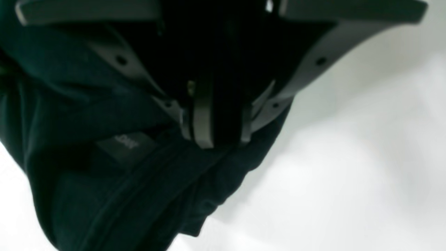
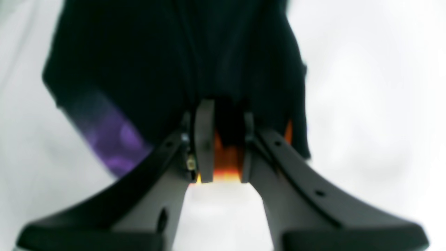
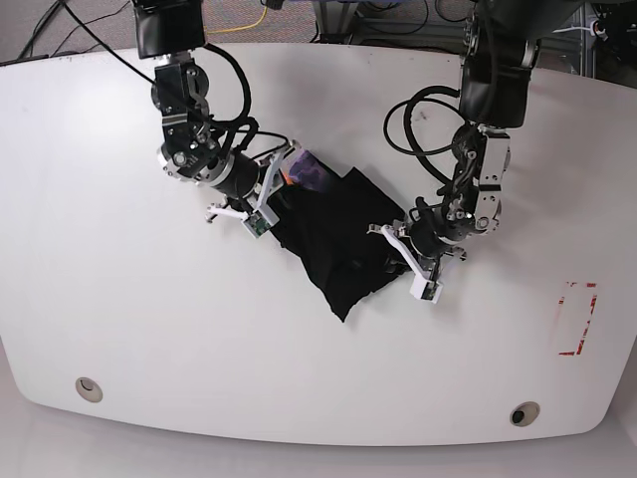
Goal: Layout the t-shirt on the table in an organized manner, then fold the t-shirt properly
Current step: 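Pull the bundle edges with both grippers to tidy the folded shirt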
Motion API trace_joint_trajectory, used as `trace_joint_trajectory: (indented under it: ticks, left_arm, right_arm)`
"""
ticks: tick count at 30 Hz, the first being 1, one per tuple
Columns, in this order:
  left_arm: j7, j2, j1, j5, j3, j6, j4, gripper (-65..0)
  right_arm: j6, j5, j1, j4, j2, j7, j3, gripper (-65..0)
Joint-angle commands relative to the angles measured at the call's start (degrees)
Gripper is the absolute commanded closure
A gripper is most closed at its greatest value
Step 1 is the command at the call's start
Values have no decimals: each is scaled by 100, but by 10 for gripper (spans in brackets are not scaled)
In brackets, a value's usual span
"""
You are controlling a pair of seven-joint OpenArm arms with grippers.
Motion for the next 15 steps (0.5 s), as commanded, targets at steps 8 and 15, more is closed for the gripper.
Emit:
trace_joint_trajectory:
  ticks: [8, 15]
  left_arm:
    - [1214, 150, 69, -398, -34, 33, 1592, -85]
    - [1636, 1, 562, -538, -148, 33, 2822, -85]
  right_arm:
    - [-87, 2, -114, 1453, -128, -679, 29, -101]
    - [-35, 2, 431, 1611, 13, -943, 266, -103]
